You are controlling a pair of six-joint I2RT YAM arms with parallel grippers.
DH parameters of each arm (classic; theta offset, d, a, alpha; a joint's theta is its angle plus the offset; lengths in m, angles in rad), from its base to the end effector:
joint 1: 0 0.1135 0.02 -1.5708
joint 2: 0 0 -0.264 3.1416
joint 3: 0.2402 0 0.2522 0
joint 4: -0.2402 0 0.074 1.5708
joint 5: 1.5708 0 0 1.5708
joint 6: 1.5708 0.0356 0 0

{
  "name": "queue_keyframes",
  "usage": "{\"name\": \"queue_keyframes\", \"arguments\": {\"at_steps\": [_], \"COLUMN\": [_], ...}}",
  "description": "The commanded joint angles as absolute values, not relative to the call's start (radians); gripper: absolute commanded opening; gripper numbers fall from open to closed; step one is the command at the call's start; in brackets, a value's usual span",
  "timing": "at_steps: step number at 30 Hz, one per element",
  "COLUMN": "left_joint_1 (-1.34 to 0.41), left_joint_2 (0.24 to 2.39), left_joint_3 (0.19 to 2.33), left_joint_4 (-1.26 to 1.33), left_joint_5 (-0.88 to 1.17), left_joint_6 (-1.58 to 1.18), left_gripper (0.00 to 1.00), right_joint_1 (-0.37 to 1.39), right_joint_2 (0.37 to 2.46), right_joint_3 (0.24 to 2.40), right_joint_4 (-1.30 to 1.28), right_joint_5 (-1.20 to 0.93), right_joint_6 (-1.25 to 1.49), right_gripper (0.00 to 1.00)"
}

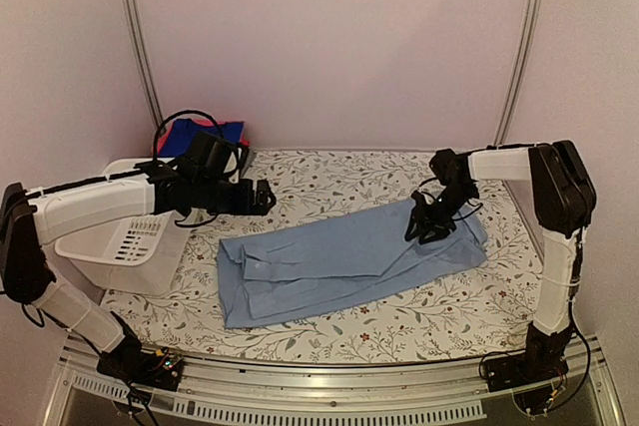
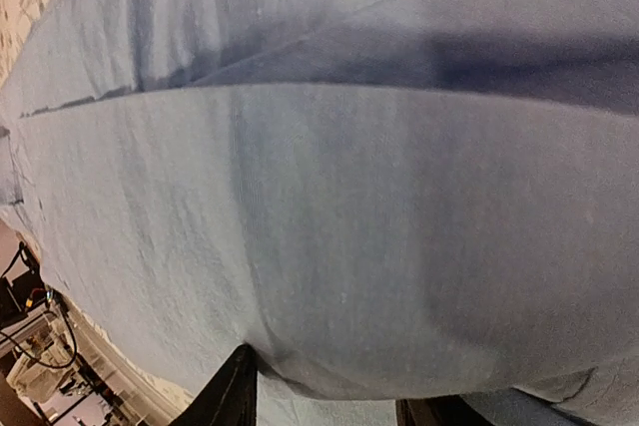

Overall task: Fold and stack the mixed laundry pile
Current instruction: Rotate the rectangle-folded shirt at the center of the board.

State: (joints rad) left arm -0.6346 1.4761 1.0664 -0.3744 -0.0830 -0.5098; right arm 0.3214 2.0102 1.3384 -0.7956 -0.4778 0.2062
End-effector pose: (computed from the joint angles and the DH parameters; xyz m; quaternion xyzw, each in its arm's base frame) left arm 0.2604 -0.1880 0.2565 0.0417 0.9220 -0.1752 0.3427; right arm 0.3480 0.1331 0.1419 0.0681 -0.9680 -0.2412 0.0131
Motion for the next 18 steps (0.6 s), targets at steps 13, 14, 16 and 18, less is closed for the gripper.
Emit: {"name": "queue_keyframes", "arguments": {"at_steps": [13, 14, 16, 18], "left_joint_1": [-0.597, -0.596, -0.597, -0.594], "left_joint_2": [1.76, 1.799, 1.864, 1.921], "left_joint_3": [1.263, 1.29, 1.342, 1.381], "left_joint_4": [-0.515, -0.529, -0.552, -0.561], "left_joint_5": [-0.024, -0.022, -0.015, -0.009], "left_joint_6": [-0.333, -0.326, -0.313, -0.305], "left_gripper": [0.99, 0.97, 0.91, 0.85], "right_joint_1": [0.344, 0.344, 0.344, 0.344], "right_joint_2": [2.166, 2.141, 2.096, 2.052], "right_joint_3": [1.976, 1.941, 1.865, 1.779], "right_joint_4": [-0.774, -0.769, -0.764, -0.743], "right_joint_5": [-0.404, -0.402, -0.41, -0.425], "right_joint_6": [0.145, 0.153, 0.179, 0.199], "right_gripper": [0.5, 0.5, 0.5, 0.5]}}
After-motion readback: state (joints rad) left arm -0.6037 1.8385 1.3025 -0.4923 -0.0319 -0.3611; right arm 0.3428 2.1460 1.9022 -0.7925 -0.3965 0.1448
